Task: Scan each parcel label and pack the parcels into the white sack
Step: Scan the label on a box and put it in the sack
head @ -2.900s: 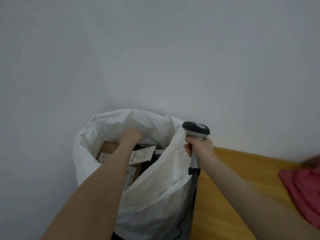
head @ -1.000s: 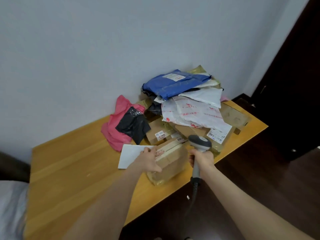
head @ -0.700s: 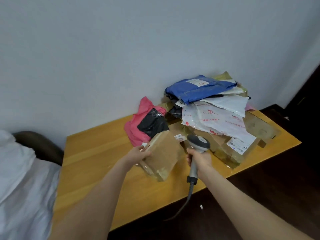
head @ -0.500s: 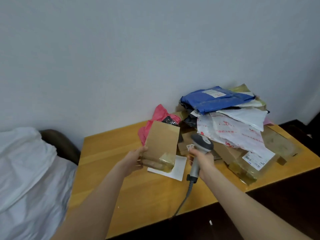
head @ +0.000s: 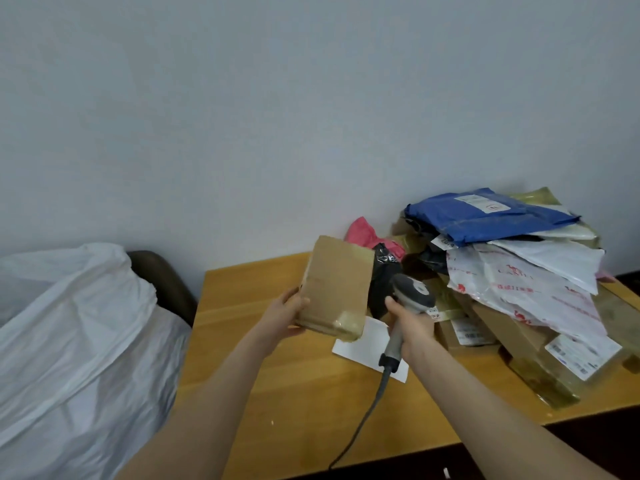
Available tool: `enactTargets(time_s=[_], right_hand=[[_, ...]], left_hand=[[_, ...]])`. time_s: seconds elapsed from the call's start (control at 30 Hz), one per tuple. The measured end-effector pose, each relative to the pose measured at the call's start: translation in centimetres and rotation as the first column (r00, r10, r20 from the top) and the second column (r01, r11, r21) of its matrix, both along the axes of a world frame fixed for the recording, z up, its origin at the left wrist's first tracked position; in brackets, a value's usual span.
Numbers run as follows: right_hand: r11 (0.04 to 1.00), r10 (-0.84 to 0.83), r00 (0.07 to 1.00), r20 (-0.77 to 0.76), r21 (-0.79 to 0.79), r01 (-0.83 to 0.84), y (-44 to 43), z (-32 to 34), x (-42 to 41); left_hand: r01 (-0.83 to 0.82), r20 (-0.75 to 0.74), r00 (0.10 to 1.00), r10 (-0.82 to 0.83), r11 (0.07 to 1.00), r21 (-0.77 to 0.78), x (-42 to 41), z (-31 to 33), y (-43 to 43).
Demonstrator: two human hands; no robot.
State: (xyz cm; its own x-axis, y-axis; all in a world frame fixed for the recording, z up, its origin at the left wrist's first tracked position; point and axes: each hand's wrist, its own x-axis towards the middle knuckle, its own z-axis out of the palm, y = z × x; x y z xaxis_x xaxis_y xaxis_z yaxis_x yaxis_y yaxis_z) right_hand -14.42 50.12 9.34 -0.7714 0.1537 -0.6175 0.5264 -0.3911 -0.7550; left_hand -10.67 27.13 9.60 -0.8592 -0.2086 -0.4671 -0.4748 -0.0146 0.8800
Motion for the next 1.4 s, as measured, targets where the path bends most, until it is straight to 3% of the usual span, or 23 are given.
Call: enactTargets(time_s=[0.03, 0.1, 0.13, 0.27, 0.33, 0.43, 0.53, 0.6, 0.67, 0.77, 0.9, 1.07, 1.17, 1.27, 1.4], right_hand=[[1.000, -0.008, 1.000, 0.003, -0.010, 0.008, 0.0, -0.3, -0.2], [0.999, 0.029, 0.999, 0.017, -0.026, -0.028, -0.4, -1.0, -0.2], [0.998, 0.063, 0.998, 0.020, -0.023, -0.062, -0.8, -1.3, -0.2], [0.985, 0.173, 0.984, 0.033, -0.010, -0.172, -3.2, -3.0, 0.7], [0.974, 0.224, 0.973, 0.050, 0.005, -0.225, -4.4, -4.0, 1.1], [0.961, 0.271, 0.958, 0.090, 0.027, -0.275, -5.7, -5.6, 1.9], [0.958, 0.270, 0.953, 0.139, 0.057, -0.280, -6.3, -6.7, 2.5], [0.962, 0.250, 0.952, 0.174, 0.065, -0.265, -6.5, -7.3, 2.8], [0.973, 0.198, 0.960, 0.199, 0.074, -0.217, -6.5, -7.9, 3.1], [0.987, 0.090, 0.973, 0.211, 0.114, -0.116, -6.2, -8.9, 3.9], [0.997, 0.050, 0.965, 0.256, 0.048, -0.064, -7.0, -10.1, 5.9], [0.993, 0.088, 0.975, 0.205, 0.057, -0.101, -7.9, -8.9, 4.9], [0.988, 0.126, 0.984, 0.130, 0.075, -0.136, -8.4, -7.0, 2.7], [0.978, 0.168, 0.985, 0.048, 0.116, -0.172, -9.8, -4.8, 1.0], [0.988, 0.132, 0.991, -0.032, 0.083, -0.129, -11.5, -2.6, 0.4]], left_hand=[[0.072, -0.012, 0.997, -0.078, 0.962, -0.263, -0.2, -0.1, -0.5], [0.194, 0.038, 0.973, -0.227, 0.721, -0.665, -0.1, -0.9, -1.5], [0.242, 0.087, 0.956, -0.280, 0.587, -0.773, 0.1, -1.6, -1.9], [0.330, 0.272, 0.916, -0.295, 0.167, -0.929, 1.5, -5.9, -2.3], [0.361, 0.327, 0.910, -0.255, 0.100, -0.927, 2.0, -7.7, -1.7], [0.347, 0.304, 0.923, -0.237, 0.165, -0.923, 2.7, -9.6, -1.2], [0.360, 0.271, 0.893, -0.359, 0.208, -0.909, 2.9, -10.2, -1.8], [0.360, 0.225, 0.900, -0.373, 0.347, -0.866, 2.6, -10.0, -2.4], [0.270, 0.147, 0.947, -0.284, 0.463, -0.844, 2.3, -10.1, -3.1], [0.232, 0.168, 0.972, -0.167, 0.529, -0.816, 1.6, -11.1, -4.2], [0.371, 0.327, 0.918, -0.223, 0.773, -0.514, 0.5, -11.7, -3.4], [0.135, 0.375, 0.926, -0.047, 0.968, -0.212, 0.6, -11.4, -4.4], [0.032, 0.312, 0.950, -0.021, 0.999, -0.031, 0.3, -9.5, -6.2], [0.009, 0.211, 0.975, -0.064, 0.968, 0.250, -0.1, -7.5, -7.7], [0.096, 0.169, 0.976, -0.137, 0.967, 0.234, -0.6, -4.8, -9.3]])
